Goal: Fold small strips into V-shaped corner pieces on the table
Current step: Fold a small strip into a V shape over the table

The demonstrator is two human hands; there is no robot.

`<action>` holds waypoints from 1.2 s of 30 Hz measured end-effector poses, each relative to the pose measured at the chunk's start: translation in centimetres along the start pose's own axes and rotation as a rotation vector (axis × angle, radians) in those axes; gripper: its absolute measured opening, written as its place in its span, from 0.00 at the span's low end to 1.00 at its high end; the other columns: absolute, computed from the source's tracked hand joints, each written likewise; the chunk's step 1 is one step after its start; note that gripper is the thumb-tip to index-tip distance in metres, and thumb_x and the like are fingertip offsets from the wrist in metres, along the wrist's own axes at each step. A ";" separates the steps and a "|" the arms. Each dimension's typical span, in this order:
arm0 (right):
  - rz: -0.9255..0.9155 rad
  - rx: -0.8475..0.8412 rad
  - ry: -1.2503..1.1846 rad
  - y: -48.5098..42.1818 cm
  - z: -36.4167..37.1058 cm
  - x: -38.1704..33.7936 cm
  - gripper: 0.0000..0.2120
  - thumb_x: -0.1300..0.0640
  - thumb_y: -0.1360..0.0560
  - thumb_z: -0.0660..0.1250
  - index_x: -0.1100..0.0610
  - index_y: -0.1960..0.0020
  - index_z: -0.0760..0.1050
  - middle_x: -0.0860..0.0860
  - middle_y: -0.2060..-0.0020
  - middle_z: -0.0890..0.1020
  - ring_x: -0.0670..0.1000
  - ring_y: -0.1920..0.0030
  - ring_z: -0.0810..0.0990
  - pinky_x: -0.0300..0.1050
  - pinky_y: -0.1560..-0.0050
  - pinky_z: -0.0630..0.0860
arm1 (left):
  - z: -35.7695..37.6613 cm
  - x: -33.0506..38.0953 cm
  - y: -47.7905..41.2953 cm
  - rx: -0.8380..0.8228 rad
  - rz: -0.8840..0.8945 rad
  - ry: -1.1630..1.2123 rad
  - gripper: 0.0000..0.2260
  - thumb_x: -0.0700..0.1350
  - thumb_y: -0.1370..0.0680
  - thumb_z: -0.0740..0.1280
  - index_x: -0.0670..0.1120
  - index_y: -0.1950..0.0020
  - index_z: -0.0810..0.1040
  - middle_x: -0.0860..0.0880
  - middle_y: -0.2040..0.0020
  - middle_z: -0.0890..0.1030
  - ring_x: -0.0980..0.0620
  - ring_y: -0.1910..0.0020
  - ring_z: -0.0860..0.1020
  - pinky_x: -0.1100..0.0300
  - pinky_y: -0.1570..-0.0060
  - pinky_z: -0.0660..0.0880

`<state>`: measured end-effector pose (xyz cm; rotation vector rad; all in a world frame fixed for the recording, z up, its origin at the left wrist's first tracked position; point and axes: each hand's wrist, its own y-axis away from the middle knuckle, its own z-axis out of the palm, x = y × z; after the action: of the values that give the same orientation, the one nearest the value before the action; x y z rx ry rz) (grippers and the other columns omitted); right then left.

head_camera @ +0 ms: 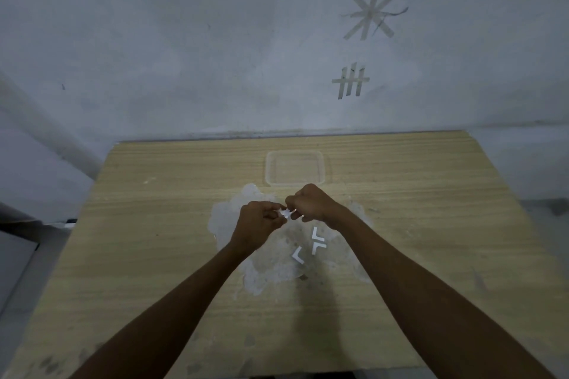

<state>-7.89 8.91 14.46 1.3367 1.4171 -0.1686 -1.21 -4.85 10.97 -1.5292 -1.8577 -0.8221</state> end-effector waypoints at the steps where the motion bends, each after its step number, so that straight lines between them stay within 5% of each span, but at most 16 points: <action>1: 0.004 0.002 0.003 0.0 0.0 0.0 0.09 0.60 0.28 0.63 0.61 0.65 0.76 0.57 0.62 0.82 0.50 0.64 0.82 0.39 0.66 0.72 | 0.0 -0.1 0.0 -0.002 -0.003 -0.004 0.16 0.41 0.28 0.73 0.39 0.42 0.80 0.41 0.50 0.85 0.56 0.58 0.81 0.67 0.53 0.77; 6: 0.033 -0.016 0.039 0.2 0.1 0.0 0.09 0.59 0.28 0.62 0.61 0.63 0.76 0.55 0.62 0.83 0.52 0.64 0.83 0.39 0.67 0.71 | 0.1 -0.2 0.2 -0.017 -0.012 -0.019 0.14 0.39 0.28 0.72 0.39 0.43 0.81 0.41 0.50 0.85 0.54 0.57 0.83 0.71 0.56 0.74; 16: 0.082 -0.031 0.062 -0.2 0.4 0.4 0.08 0.58 0.29 0.62 0.61 0.61 0.76 0.54 0.63 0.83 0.51 0.68 0.83 0.38 0.70 0.72 | 0.3 -0.6 0.0 -0.064 -0.035 -0.072 0.14 0.37 0.27 0.71 0.38 0.42 0.80 0.39 0.49 0.84 0.47 0.53 0.84 0.55 0.47 0.80; 24: 0.068 0.037 0.107 -0.9 0.0 0.8 0.10 0.60 0.29 0.63 0.67 0.61 0.78 0.58 0.64 0.84 0.52 0.69 0.82 0.37 0.72 0.73 | -0.2 -2.5 0.0 -0.066 -0.153 -0.094 0.11 0.37 0.27 0.71 0.39 0.45 0.82 0.41 0.49 0.85 0.52 0.58 0.83 0.72 0.61 0.75; 29: -0.002 0.120 0.279 -1.4 -0.1 2.7 0.12 0.68 0.27 0.63 0.77 0.50 0.77 0.73 0.54 0.81 0.67 0.53 0.83 0.61 0.49 0.80 | -0.3 -3.1 0.1 -0.111 -0.260 0.058 0.09 0.36 0.29 0.72 0.38 0.48 0.82 0.40 0.52 0.85 0.45 0.62 0.84 0.56 0.61 0.82; 34: 0.020 0.110 0.360 -1.7 0.6 4.7 0.10 0.69 0.29 0.69 0.72 0.49 0.79 0.65 0.52 0.83 0.62 0.53 0.83 0.49 0.50 0.81 | -0.2 -3.3 0.1 -0.134 -0.283 0.104 0.10 0.37 0.29 0.73 0.38 0.49 0.83 0.40 0.53 0.85 0.45 0.61 0.84 0.57 0.61 0.83; 36: 0.003 0.107 0.363 -1.6 0.8 5.1 0.09 0.70 0.29 0.67 0.73 0.50 0.80 0.66 0.53 0.84 0.62 0.53 0.84 0.53 0.49 0.82 | -0.1 -3.2 0.1 -0.152 -0.296 0.118 0.11 0.37 0.29 0.74 0.38 0.48 0.83 0.39 0.54 0.85 0.44 0.60 0.85 0.53 0.58 0.83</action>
<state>-7.30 10.86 9.42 1.5111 1.7273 0.0024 -0.60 -6.91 8.56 -1.2768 -1.9990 -1.1864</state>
